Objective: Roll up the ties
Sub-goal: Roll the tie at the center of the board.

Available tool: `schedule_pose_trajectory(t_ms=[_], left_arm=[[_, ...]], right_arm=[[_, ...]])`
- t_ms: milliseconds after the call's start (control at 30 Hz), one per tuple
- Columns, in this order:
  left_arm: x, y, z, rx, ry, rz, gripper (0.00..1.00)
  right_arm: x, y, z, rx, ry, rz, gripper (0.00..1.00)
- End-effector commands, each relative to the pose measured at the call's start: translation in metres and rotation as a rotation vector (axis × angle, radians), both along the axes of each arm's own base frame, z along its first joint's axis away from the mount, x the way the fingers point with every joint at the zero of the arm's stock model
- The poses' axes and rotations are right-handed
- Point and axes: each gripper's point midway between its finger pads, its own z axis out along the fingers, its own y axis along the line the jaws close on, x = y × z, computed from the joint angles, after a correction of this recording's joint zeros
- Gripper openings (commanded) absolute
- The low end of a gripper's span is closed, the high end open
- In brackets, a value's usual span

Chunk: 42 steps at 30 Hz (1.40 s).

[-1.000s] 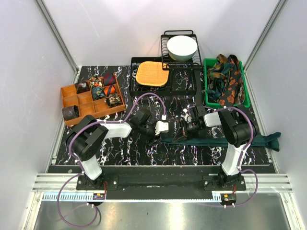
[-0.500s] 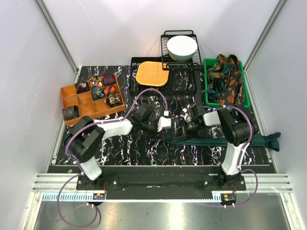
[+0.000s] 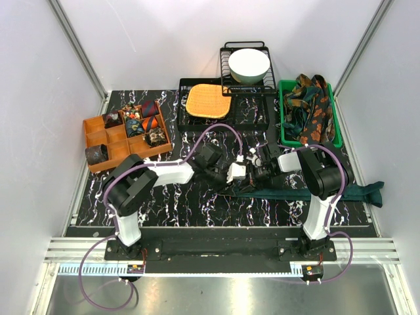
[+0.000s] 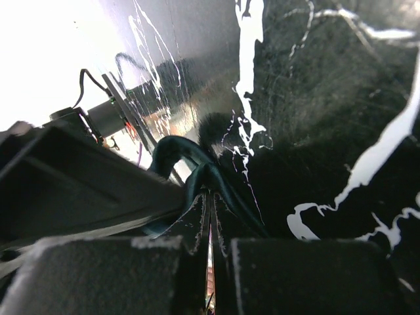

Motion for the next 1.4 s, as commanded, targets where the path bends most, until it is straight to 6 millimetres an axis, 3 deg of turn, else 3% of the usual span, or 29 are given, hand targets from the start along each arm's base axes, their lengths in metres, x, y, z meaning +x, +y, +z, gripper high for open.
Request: schedule_pose_trajectory(t_ms=[0,133,333,433,600,700,900,1133,1367], left_arm=[[0.007,-0.013,0.001,-0.012,-0.015,-0.005,0.35],[0.010,-0.007,-0.014,0.044,-0.015,0.021,0.35],[0.009,0.011,-0.034,0.164,0.003,0.046,0.31],[0.007,0.019,-0.039,0.205,0.003,0.040,0.29],[0.004,0.029,-0.045,0.245,-0.012,0.017,0.28],[0.002,0.031,-0.045,0.252,-0.016,0.014,0.28],[0.004,0.031,-0.045,0.256,-0.015,0.023,0.29],[0.003,0.031,-0.046,0.262,-0.009,0.023,0.29],[0.000,0.034,-0.049,0.271,0.002,0.018,0.29]], right_arm=[[0.002,-0.004,-0.016,-0.070,-0.003,-0.007,0.00],[0.002,-0.002,-0.009,-0.053,-0.015,-0.003,0.00],[0.000,-0.001,0.016,-0.014,-0.070,0.017,0.00],[-0.003,-0.002,0.033,0.002,-0.110,0.038,0.07],[-0.004,-0.004,0.052,0.010,-0.167,0.056,0.27],[0.000,-0.004,0.048,-0.006,-0.165,0.041,0.35],[0.005,-0.002,0.027,-0.027,-0.125,0.026,0.39],[0.014,0.002,0.021,-0.012,-0.141,0.008,0.36],[0.019,0.005,0.028,0.011,-0.164,0.007,0.31]])
